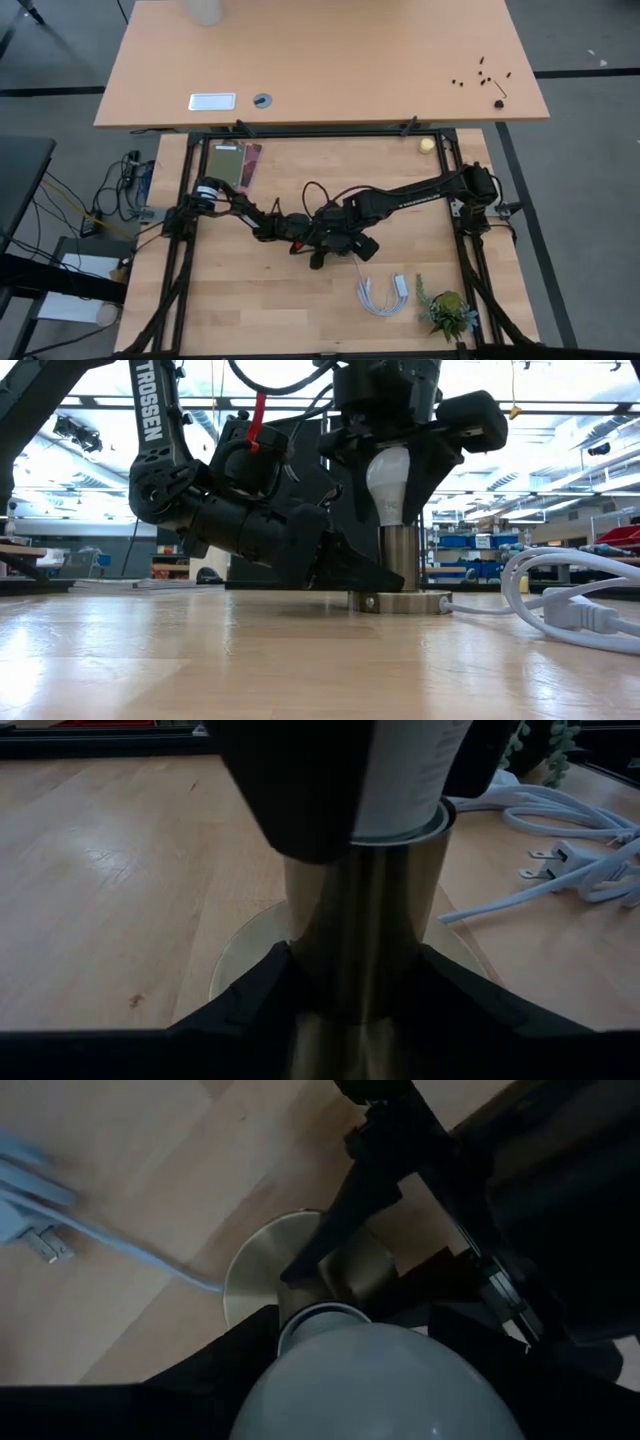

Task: Screw lightbulb
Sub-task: Insert the white lightbulb into the desk lamp

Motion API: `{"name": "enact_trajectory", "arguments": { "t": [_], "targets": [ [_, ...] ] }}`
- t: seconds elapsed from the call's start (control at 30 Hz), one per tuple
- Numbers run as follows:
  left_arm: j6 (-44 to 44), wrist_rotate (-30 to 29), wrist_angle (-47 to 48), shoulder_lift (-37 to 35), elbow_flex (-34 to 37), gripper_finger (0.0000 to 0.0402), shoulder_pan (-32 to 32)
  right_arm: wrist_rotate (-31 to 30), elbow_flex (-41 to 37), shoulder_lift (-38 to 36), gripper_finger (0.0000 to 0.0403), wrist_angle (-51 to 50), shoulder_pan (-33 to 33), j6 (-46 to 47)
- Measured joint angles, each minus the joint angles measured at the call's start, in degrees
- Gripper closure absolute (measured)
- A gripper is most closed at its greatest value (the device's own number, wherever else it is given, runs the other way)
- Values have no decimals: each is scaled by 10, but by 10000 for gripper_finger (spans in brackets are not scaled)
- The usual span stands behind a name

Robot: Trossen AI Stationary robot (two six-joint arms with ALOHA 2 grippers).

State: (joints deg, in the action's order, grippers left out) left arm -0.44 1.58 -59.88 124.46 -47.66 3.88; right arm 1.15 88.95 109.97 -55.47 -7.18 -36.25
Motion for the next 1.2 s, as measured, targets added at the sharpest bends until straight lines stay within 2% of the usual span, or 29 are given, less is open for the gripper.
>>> {"name": "enact_trajectory", "arguments": {
  "t": [0.2, 0.3, 0.47, 0.73, 0.97, 1.07, 1.2],
  "targets": [
    [-2, -6, 2, 0, 0, 211, 0, 0, 0, 0, 129, -9, 6, 107],
    [-12, -23, 2, 0, 0, 211, 1, -1, 1, 0, 135, -13, 8, 184],
    [-36, -56, 1, 0, 0, 211, 2, -9, 1, 0, 150, -18, 10, 328],
    [-90, -110, -18, 1, 0, 211, 2, -28, 1, 0, 114, -13, 10, 563],
    [-120, -127, -29, 2, 0, 211, 2, -46, 1, 0, 128, -10, 10, 783],
    [-119, -128, -30, 2, 0, 211, 2, -46, 1, 0, 135, -10, 10, 814],
    [-109, -130, -32, 2, 0, 211, 1, -48, 1, 0, 136, -8, 11, 802]
  ]
}}
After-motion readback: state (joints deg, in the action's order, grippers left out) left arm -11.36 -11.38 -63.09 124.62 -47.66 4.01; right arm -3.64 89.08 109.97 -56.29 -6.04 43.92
